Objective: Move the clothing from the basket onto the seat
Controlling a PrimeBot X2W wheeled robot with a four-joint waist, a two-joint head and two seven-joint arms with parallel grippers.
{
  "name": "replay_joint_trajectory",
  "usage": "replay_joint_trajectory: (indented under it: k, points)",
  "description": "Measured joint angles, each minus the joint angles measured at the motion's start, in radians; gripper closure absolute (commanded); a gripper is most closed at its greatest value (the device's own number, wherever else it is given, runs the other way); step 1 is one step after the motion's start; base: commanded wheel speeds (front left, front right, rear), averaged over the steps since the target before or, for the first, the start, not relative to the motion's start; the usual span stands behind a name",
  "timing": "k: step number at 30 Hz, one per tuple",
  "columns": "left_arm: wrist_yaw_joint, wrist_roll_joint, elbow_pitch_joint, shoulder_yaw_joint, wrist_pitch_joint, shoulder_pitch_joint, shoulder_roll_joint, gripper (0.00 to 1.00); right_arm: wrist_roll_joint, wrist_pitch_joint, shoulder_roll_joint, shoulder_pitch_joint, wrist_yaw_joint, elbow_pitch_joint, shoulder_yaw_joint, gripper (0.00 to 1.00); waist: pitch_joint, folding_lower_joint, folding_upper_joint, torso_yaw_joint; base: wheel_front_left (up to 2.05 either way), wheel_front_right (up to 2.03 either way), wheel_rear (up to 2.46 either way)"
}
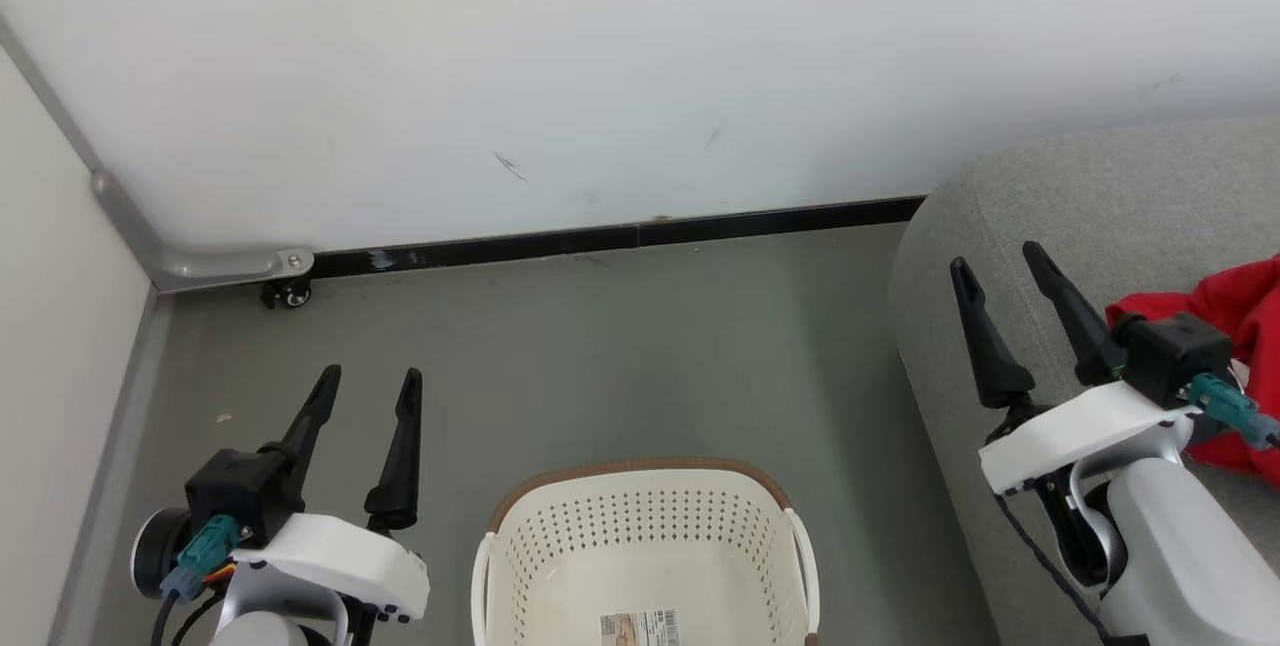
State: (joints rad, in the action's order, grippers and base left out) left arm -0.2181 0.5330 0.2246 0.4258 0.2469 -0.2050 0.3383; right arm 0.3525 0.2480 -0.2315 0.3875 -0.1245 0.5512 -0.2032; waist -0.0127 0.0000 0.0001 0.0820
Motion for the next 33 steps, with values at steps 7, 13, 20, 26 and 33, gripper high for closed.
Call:
replay_joint_trajectory:
  k: [7, 13, 20, 26, 33]
  points:
    - [-0.029, -0.010, -0.019, -0.038, 0.000, 0.046, -0.005, 0.00, -0.025, 0.000, 0.037, -0.065, 0.000, -0.014, 0.004, 0.00, 0.024, 0.0000, 0.0000, -0.028, 0.00, 0.00, 0.00]
    - [-0.052, -0.018, -0.032, -0.066, 0.000, 0.093, -0.011, 0.00, -0.056, -0.001, 0.059, -0.113, 0.000, -0.033, 0.028, 0.00, 0.040, 0.0000, 0.0000, -0.047, 0.00, 0.00, 0.00]
    - [-0.065, -0.036, -0.052, -0.093, 0.000, 0.139, -0.025, 0.00, -0.092, -0.003, 0.103, -0.178, 0.000, -0.069, 0.044, 0.00, 0.055, 0.0000, -0.0001, -0.059, 0.00, 0.00, 0.00]
    - [-0.081, -0.054, -0.076, -0.112, 0.000, 0.166, -0.037, 0.00, -0.125, -0.016, 0.141, -0.244, 0.000, -0.105, 0.071, 0.00, 0.067, 0.0000, 0.0000, -0.061, 0.00, 0.00, 0.00]
    - [-0.090, -0.081, -0.086, -0.120, 0.000, 0.208, -0.040, 0.00, -0.147, -0.023, 0.166, -0.307, 0.000, -0.140, 0.109, 0.00, 0.074, 0.0000, 0.0000, -0.051, 0.00, 0.00, 0.00]
